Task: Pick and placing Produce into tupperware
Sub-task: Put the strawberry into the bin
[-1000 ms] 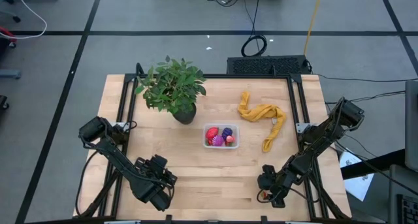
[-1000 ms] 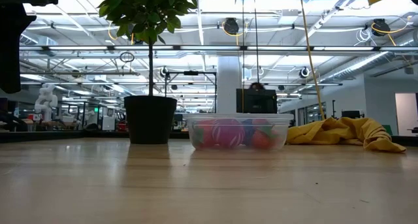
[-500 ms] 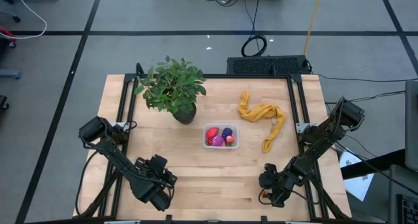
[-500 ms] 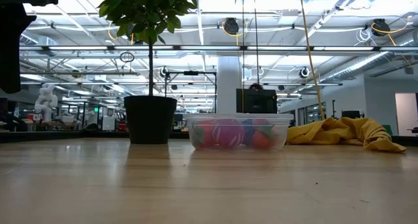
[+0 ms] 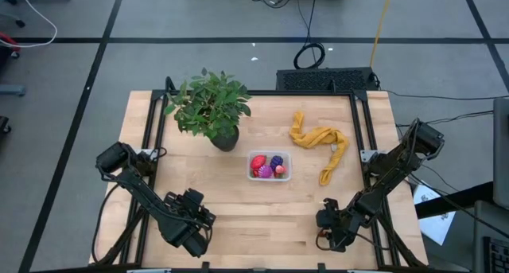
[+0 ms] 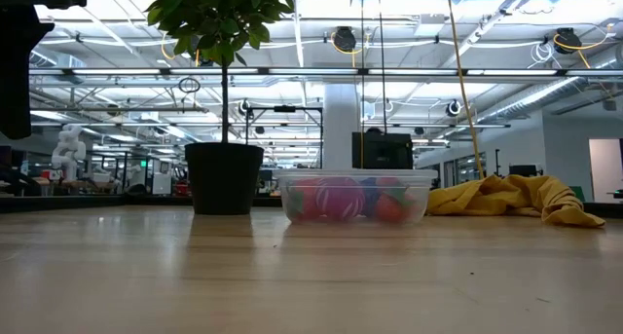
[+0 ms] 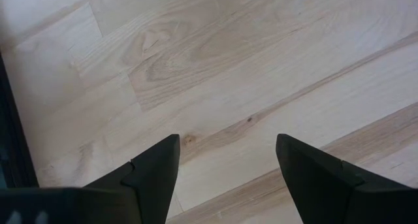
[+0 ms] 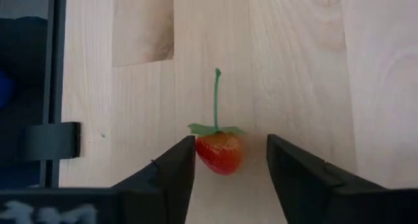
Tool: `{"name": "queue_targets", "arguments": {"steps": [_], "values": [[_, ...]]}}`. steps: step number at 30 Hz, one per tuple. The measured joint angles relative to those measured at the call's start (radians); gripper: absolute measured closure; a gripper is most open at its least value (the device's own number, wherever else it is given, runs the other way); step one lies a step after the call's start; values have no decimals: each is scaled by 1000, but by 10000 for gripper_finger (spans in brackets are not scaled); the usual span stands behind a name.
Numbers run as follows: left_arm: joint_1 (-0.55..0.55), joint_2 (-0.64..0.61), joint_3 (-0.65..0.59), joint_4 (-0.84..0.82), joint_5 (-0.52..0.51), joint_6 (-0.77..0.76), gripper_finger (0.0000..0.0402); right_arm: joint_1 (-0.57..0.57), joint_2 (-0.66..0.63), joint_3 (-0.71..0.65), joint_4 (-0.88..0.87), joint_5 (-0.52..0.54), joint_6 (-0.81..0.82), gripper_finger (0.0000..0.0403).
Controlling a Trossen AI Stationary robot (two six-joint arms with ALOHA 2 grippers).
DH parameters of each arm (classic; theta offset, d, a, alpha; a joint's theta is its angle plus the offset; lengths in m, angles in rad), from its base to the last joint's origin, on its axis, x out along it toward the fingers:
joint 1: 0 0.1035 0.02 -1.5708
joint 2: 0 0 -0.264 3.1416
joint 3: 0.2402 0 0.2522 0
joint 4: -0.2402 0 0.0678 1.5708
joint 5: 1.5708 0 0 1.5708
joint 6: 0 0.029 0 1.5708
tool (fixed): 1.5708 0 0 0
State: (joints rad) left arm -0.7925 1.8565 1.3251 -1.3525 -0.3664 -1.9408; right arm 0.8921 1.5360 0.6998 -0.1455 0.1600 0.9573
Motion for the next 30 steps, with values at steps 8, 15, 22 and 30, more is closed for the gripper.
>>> {"name": "queue_targets", "arguments": {"steps": [8,15,22,30], "values": [[0,0,0,0,0,0,144,0,0,0,5,-1,0,261],[0,0,0,0,-1,0,144,0,-1,0,1,31,-8,308],[0,0,0,0,-1,0,144,0,-2,1,1,34,-11,323],[0,0,0,0,-1,0,144,9,-1,1,1,19,0,308]]}}
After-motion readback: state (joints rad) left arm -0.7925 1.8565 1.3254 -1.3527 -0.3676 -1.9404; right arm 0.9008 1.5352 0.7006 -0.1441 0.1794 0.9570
